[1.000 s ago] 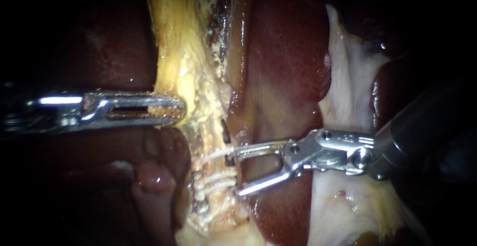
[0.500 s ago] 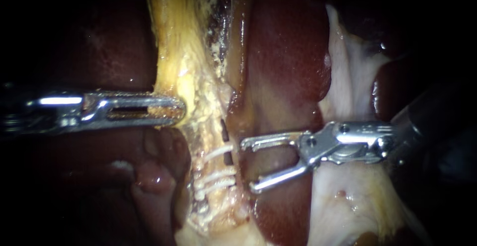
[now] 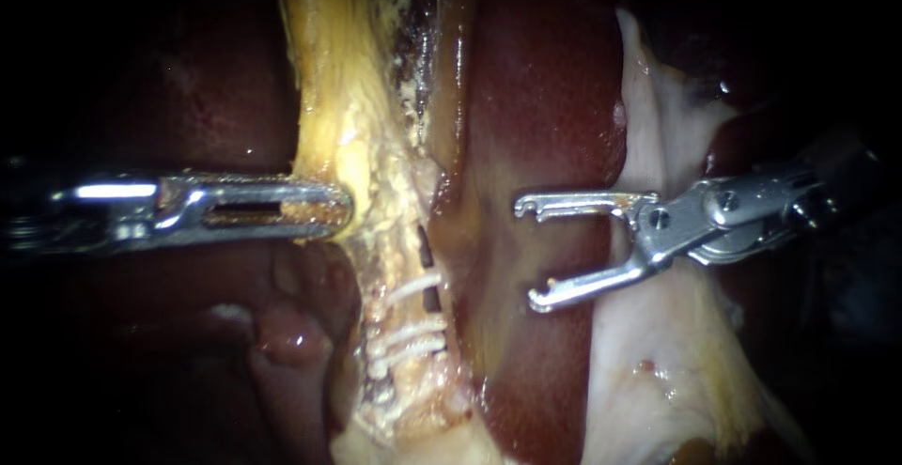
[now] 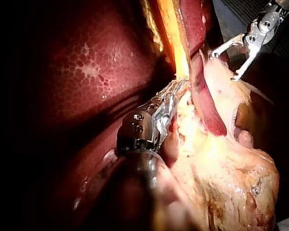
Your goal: Going back third clip left tube
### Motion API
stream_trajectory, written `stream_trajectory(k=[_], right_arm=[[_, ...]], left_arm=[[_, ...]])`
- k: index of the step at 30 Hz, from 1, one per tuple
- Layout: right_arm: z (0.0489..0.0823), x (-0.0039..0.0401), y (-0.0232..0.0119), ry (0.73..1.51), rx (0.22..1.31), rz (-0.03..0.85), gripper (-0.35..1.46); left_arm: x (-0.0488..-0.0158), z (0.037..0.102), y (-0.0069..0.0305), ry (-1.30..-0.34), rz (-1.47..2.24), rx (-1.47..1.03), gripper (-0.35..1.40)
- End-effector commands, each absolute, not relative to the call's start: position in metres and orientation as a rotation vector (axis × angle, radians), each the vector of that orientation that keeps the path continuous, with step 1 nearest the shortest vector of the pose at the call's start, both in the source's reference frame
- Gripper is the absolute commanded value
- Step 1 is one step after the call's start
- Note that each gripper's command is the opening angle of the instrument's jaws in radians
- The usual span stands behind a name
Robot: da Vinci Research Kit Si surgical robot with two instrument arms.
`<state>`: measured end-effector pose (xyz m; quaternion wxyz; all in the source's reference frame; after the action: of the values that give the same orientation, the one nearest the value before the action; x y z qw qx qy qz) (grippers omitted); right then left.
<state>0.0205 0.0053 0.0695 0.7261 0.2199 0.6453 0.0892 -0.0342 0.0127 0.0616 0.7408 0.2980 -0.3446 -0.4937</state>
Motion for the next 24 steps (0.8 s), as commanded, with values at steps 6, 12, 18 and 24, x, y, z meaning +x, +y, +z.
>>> stream_trajectory(k=[6,12,18,24], right_arm=[[0.0696,0.0205,0.0052,1.424,0.481,0.191,0.6],[0.0696,0.0205,0.0052,1.424,0.481,0.191,0.6],[0.0695,0.0205,0.0052,1.424,0.481,0.191,0.6],[0.0694,0.0205,0.0051,1.424,0.481,0.191,0.6]], left_arm=[[-0.0352,0.0635,0.0122,-0.754,-1.076,0.662,-0.35],[-0.0361,0.065,0.0125,-0.746,-1.072,0.66,-0.35],[-0.0375,0.0657,0.0124,-0.736,-1.07,0.666,-0.35],[-0.0378,0.0661,0.0124,-0.733,-1.068,0.667,-0.35]])
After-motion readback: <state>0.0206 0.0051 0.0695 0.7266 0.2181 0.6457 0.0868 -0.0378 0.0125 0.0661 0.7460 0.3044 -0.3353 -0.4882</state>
